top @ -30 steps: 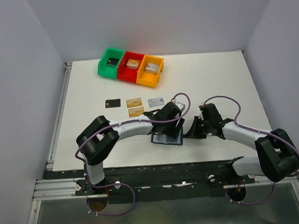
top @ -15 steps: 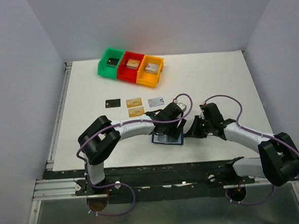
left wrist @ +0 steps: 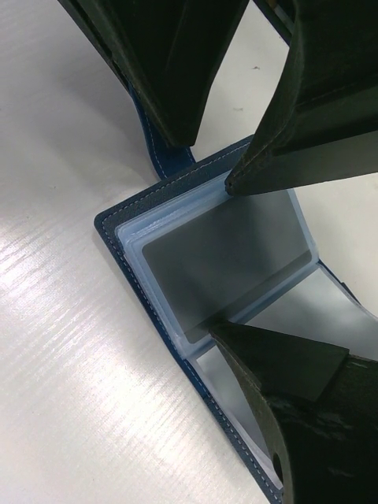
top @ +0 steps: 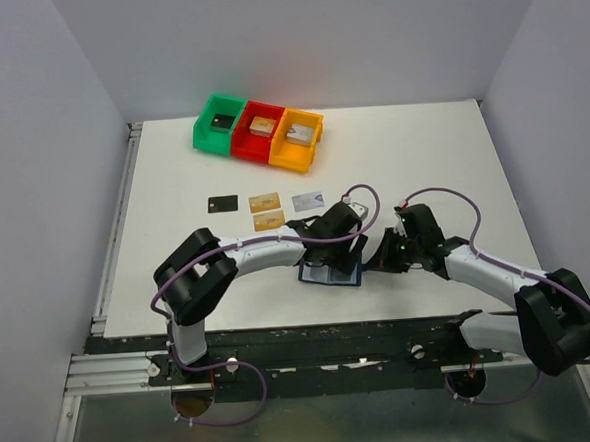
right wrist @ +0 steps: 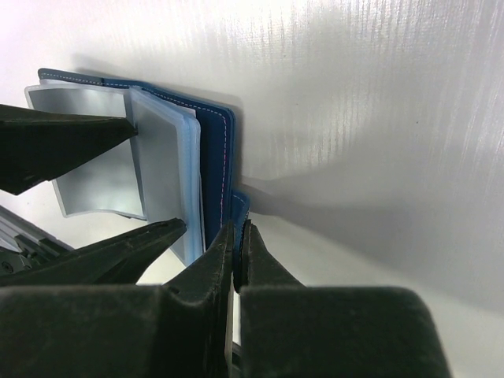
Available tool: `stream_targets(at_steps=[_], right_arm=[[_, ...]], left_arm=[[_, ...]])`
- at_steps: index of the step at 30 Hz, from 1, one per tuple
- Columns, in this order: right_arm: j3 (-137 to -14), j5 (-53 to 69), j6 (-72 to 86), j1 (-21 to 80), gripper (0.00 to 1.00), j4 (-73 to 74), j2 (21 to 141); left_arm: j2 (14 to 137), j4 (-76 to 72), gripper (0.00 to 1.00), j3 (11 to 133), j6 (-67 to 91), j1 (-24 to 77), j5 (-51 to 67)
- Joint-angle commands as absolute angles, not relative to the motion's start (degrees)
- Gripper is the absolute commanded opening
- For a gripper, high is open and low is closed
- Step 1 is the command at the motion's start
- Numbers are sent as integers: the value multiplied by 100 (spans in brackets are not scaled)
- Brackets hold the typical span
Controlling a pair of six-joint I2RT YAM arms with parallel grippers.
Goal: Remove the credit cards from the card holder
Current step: Remove the credit card from the card holder.
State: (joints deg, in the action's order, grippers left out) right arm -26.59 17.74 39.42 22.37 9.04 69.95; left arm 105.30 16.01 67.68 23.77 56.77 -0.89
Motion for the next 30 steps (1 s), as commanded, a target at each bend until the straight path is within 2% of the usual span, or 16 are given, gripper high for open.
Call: stream_targets(at_steps=[1,30], right_arm=[[-2584,1916,3885,2215,0,800,6908],[-2531,1960,3885,2215,0,712,6838]], left_arm=[[10336,1635,80,6794,2435,5730,-202],[10310,1740,80,6794,2496,5748,-404]])
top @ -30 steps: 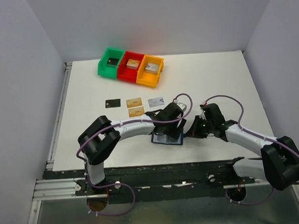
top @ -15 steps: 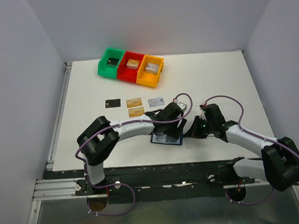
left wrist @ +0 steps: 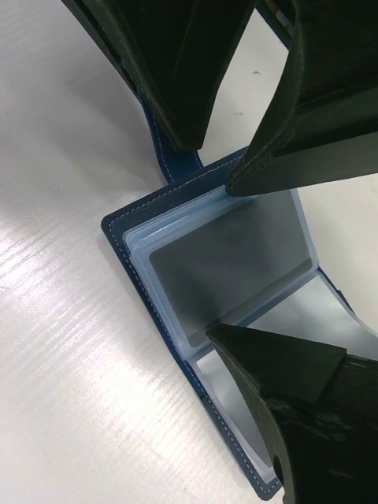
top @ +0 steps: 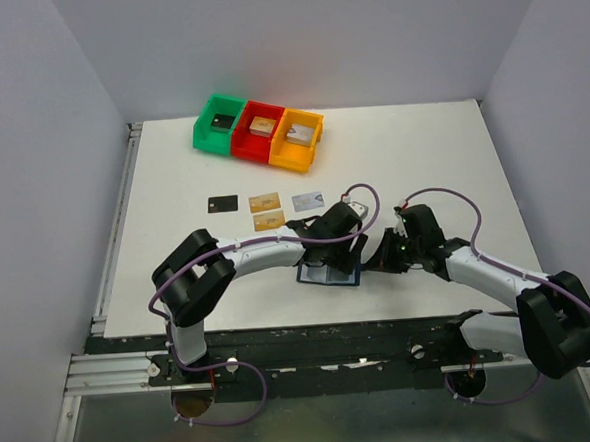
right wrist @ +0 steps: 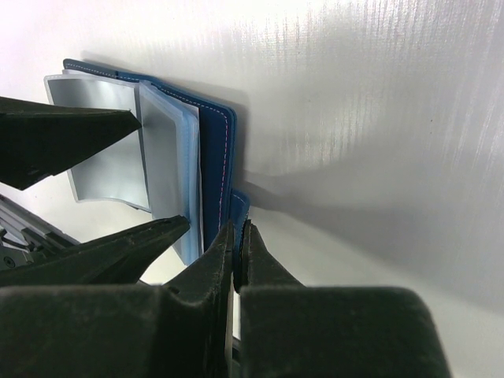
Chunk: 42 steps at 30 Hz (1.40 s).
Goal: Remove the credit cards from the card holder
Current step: Remove the credit card from the card holder.
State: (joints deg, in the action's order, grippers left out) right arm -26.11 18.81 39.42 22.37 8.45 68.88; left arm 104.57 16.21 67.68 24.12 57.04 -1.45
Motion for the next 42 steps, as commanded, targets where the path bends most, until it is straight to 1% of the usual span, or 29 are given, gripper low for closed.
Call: stream_targets(at_steps=[1,22,42], right_arm=[[-2523,1960,3885,2224,1,712,6847],[-2505,1890,3814,2224,0,738,6820],[-2540,1846,3709,2224,0,817,6776]], left_arm=[[10301,1749,79,6777,2513,5748,-439],[9949,1784,78,6469,2663,5695,-1019],[9519,1723,78,6021,2891,5458,-1239]])
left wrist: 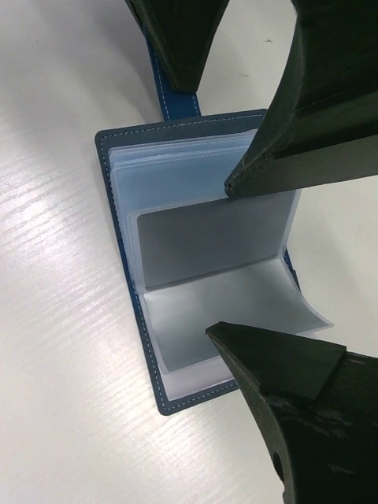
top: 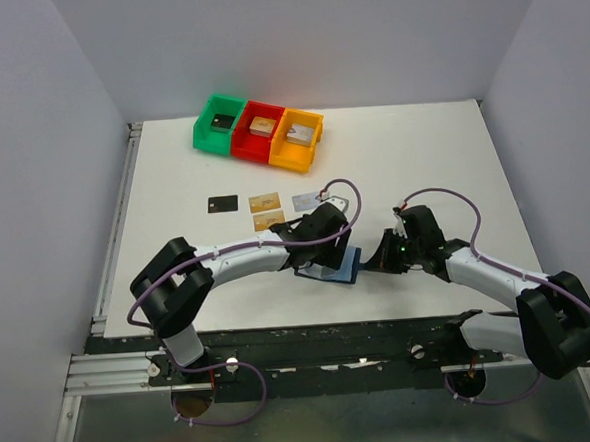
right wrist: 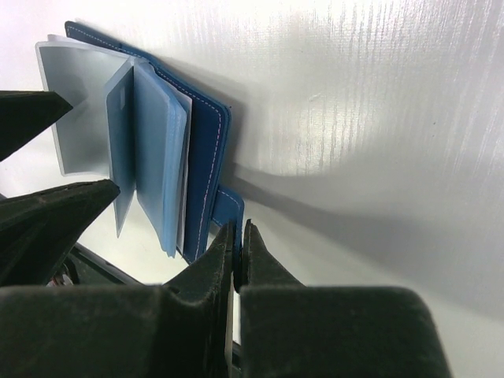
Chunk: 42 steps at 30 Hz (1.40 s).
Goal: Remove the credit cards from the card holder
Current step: Remove the credit card from the card holder.
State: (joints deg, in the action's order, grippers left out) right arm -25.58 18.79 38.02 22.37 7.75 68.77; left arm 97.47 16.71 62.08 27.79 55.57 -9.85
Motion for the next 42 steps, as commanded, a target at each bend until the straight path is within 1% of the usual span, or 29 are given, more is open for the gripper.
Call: stream_targets(at_steps=[1,9,12,14,16,20,22,24,27,30,32,33,35,39,42], right_arm=[[-2531,1837,3700,2215,0,826,6768],[-2610,1775,3665,2215,0,896,6811],[-2654,1714,3630,2215,2,984,6838],[-2698,1653,3612,2215,7,1089,6847],[-2759,1574,3595,2224,16,1195,6820],[-2961,1302,3534,2215,38,1537,6724],[-3084,1126,3454,2215,47,1774,6619],[-3278,994,3323,2215,50,2038,6461],[-3454,1097,3182,2224,51,2084,6057],[-3270,2080,3199,2276,43,1234,5853],[-3295,2678,3330,2337,37,670,6194],[-3339,2872,3401,2399,34,537,6405],[-3454,3067,3480,2609,32,248,6862],[-3603,3129,3831,2900,31,-394,7609],[-3691,3225,4086,2935,31,-746,8119]], left_arm=[[9475,1688,78,5960,2918,5423,-1257],[9009,1547,78,5546,3129,5186,-1318],[8912,1521,78,5406,3208,5098,-1345],[8868,1529,78,5309,3260,5028,-1345],[8833,1529,78,5221,3331,4957,-1345],[8737,1503,77,5001,3454,4808,-1310],[8675,1485,77,4905,3507,4720,-1292],[8561,1459,77,4817,3542,4650,-1301],[8246,1345,76,4650,3595,4579,-1292],[7859,706,74,4352,3577,4509,-942],[7700,91,71,4202,3534,4456,-504],[7708,-199,68,4175,3507,4413,-240],[7813,-412,61,4227,3489,4395,183],[8103,-457,40,4289,3489,4395,308],[8340,-553,35,4228,3533,4386,395]])
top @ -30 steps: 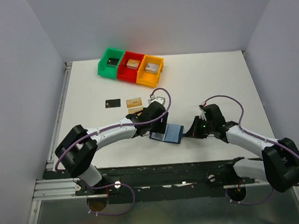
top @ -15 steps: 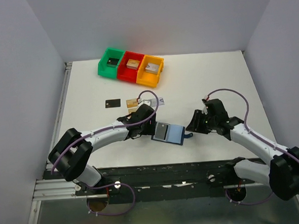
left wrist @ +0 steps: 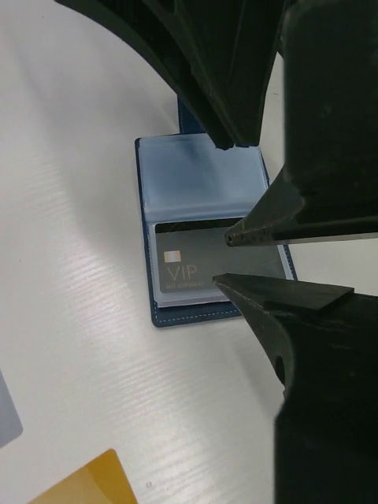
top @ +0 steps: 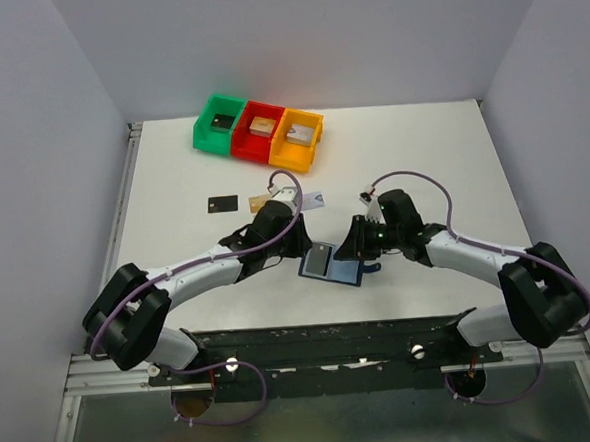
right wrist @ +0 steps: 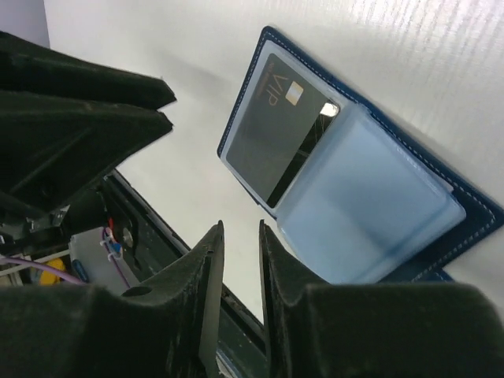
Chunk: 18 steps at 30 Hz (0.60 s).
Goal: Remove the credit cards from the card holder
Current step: Remove the credit card from the card holder.
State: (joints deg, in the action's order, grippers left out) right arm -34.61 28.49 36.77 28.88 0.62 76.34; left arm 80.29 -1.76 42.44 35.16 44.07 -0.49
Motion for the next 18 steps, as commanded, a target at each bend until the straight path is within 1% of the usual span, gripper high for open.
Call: stream_targets(at_steps=[1,4,5,10,12,18], right_arm=[[-3718,3260,4139,2944,31,-825,8295],[-3718,3375,4297,2962,31,-1098,8691],[-3709,3375,4315,2971,31,-1142,8779],[-3674,3340,4342,2979,32,-1230,9131],[-3648,3314,4351,2971,34,-1257,9228],[-3656,3156,4350,2979,39,-1239,9430]], left_arm=[[8419,-632,34,4210,3559,4386,456],[8657,-817,33,4166,3656,4395,580],[8727,-852,31,4175,3665,4386,615],[8938,-616,29,4280,3630,4395,510],[8973,-519,25,4263,3656,4395,396],[9035,-159,20,4263,3735,4394,88]])
